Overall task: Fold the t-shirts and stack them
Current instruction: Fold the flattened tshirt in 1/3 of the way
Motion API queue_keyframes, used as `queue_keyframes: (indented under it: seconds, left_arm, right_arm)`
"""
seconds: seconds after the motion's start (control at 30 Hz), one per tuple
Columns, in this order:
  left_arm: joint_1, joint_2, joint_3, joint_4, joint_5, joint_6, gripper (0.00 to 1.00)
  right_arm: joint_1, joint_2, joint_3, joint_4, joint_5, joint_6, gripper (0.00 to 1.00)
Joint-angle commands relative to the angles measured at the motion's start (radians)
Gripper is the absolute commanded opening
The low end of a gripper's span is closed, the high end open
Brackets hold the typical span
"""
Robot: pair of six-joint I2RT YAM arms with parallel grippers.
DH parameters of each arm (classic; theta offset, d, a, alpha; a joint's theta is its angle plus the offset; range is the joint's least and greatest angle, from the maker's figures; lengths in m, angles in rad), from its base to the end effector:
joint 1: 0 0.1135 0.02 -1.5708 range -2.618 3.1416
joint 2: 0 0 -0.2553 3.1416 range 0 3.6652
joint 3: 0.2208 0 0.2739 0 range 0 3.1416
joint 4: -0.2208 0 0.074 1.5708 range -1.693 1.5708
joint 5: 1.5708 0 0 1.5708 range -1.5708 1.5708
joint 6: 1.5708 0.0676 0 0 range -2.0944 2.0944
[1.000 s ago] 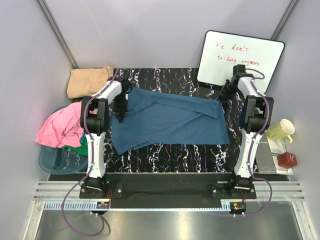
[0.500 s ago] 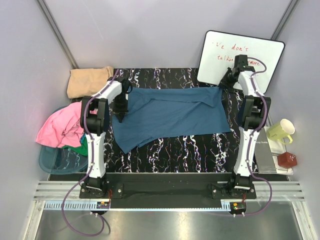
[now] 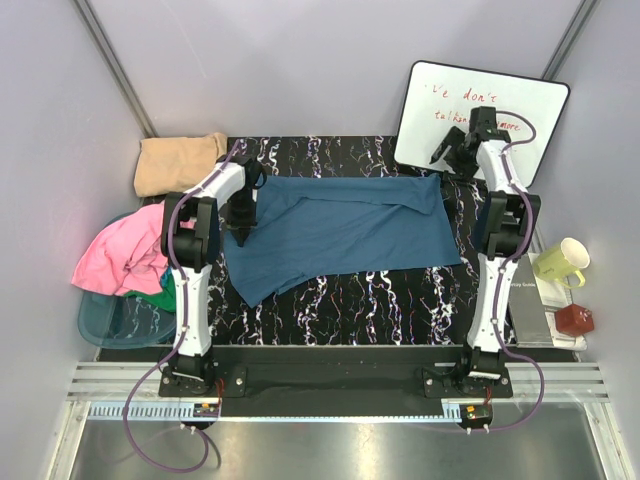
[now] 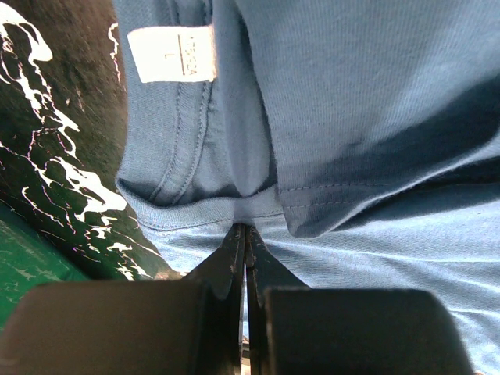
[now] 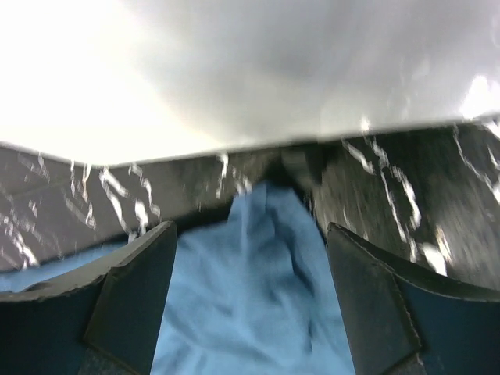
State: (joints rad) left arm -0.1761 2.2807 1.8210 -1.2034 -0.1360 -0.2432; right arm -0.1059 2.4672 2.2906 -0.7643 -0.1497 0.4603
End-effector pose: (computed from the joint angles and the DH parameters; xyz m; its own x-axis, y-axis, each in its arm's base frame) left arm 0.4343 -0.0680 0.1019 -0.9963 -0.0650 0.0569 -0.0557 0.9866 0.1532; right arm 0.5738 -0.0509 0.1712 -0.7123 0.5174 -0.4742 0.3723 0.8513 0.3696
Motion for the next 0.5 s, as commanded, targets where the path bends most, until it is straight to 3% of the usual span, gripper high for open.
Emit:
queue_keyframes:
  seconds: [0.0,0.13,0.27,0.47]
  left_arm:
    - [0.000,0.031,-0.037,0.010,0.004,0.002,0.00]
    - [-0.002,0.036,-0.034,0.011,0.004,0.002,0.00]
    - [-0.003,0.037,-0.037,0.011,0.003,0.002,0.00]
    - [-0.008,0.034,-0.051,0.011,0.003,0.002,0.00]
  right_arm:
    - [-0.002,-0.216,-0.095,0.002,-0.014,-0.040,0.84]
    - [0.000,-0.339,-0.357,0.032,-0.097,-0.077,0.83]
    - [0.015,-0.479,-0.574,0.091,-0.077,-0.130,0.82]
    - [0.155,-0.596,-0.706,0.076,0.194,-0.271,0.84]
